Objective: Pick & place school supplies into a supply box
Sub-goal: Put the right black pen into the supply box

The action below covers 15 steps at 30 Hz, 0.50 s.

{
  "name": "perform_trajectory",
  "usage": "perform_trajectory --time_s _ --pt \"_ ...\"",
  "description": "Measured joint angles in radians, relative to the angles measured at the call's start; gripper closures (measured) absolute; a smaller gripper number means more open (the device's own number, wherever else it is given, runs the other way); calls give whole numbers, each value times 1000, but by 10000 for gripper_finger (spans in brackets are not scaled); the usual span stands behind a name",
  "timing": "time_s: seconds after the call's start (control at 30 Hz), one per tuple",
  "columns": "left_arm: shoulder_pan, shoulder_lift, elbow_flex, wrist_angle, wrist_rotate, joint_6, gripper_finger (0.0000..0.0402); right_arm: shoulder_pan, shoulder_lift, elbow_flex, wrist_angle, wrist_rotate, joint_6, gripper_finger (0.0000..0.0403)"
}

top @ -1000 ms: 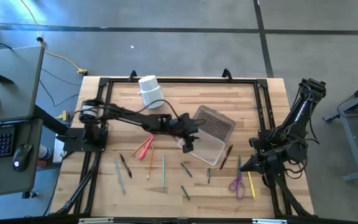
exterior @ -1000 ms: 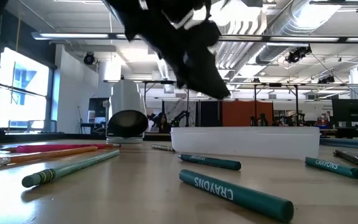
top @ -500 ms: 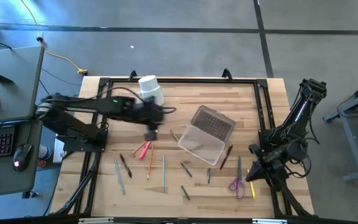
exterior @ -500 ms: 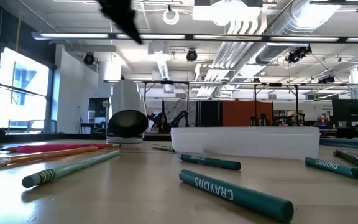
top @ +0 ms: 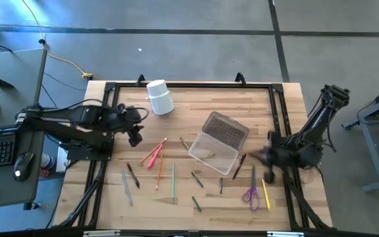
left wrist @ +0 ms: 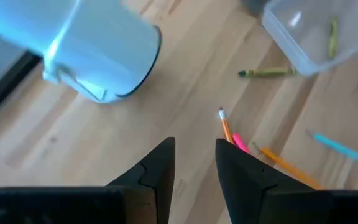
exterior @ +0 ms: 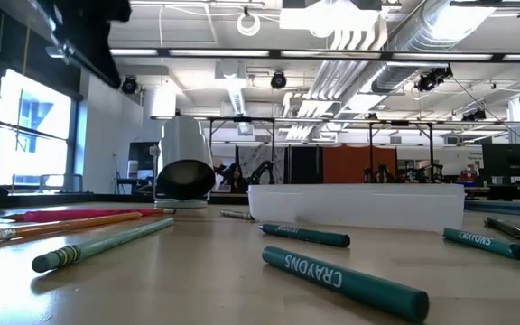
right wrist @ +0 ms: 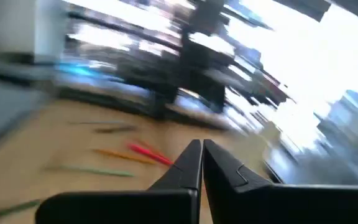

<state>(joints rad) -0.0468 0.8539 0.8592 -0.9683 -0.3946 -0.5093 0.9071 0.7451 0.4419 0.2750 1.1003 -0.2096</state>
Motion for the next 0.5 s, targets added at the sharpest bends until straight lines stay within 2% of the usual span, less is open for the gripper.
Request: perform_trajectory --time_s 0.03,0.07,0.2,0.23,0.3,0.4,0.47,0.5 --pt "1 -33 -47 8 0 -27 252 -29 6 0 -3 12 55 402" --pt "1 -61 -88 7 5 -52 252 -63 14 0 3 -34 82 402" --pt "1 -157 -203 44 6 -133 252 -226 80 6 91 -442 96 402" --pt "1 -176 -222 55 4 -151 252 -269 101 14 99 -510 103 402" --pt "1 -209 -245 83 -10 -172 252 -344 142 32 102 -559 174 402" --pt "1 -234 -258 115 -35 -172 252 -418 198 36 92 -567 481 402" --pt "1 -243 -258 117 -51 -169 252 -440 219 35 82 -634 696 402" --pt "1 -243 -258 114 -59 -169 252 -452 220 35 80 -679 734 402"
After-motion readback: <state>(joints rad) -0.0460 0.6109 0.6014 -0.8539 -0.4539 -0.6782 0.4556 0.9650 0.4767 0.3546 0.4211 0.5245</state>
